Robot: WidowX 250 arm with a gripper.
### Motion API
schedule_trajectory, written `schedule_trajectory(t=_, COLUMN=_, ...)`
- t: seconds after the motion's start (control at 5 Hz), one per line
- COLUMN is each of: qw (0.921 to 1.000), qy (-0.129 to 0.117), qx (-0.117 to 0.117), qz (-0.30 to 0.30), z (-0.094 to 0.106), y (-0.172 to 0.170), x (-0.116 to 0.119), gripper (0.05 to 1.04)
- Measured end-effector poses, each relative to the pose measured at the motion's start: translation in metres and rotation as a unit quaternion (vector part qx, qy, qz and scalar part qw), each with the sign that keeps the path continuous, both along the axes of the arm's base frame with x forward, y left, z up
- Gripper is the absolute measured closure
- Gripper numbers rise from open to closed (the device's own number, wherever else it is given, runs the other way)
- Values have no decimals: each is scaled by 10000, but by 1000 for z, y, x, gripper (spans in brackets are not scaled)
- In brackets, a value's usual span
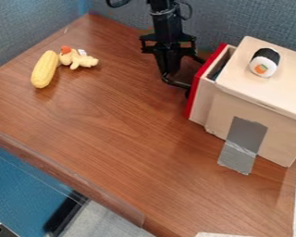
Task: Close the drawer
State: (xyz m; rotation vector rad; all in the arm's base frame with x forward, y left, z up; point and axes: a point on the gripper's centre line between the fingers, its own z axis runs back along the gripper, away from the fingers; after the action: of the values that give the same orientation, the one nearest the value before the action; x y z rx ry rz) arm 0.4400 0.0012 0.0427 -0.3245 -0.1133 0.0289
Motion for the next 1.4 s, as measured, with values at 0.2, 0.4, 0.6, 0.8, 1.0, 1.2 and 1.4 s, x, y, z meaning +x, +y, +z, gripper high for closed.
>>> schedule_trajectory(t=0.2, qw=10000, qy=67, qx=-19, qz=-11, z=-4, y=0, x=2, gripper=968)
schedule_trajectory(t=0.4, qw=9999, qy=105, qx=-45, qz=-22, z=-4, y=-2, x=1, gripper=968)
schedule_trajectory(t=0.6, qw=9998, qy=108, qx=-134, qz=-20, z=-3, y=-7, x=1, gripper=968)
schedule_trajectory(t=0.8, qw=9998, qy=114, qx=-142, qz=-79, z=-3, y=-14, x=1, gripper=968)
schedule_trajectory(t=1.0, qw=9994, qy=170, qx=-264, qz=-108, z=-4, y=-27, x=-1, gripper=968)
schedule_trajectory(t=1.2, qw=9993, qy=212, qx=-291, qz=-142, z=-5, y=-35, x=-2, gripper=968)
schedule_trajectory(t=1.4, qw=9992, qy=241, qx=-296, qz=-98, z=-6, y=-35, x=-3, gripper=931)
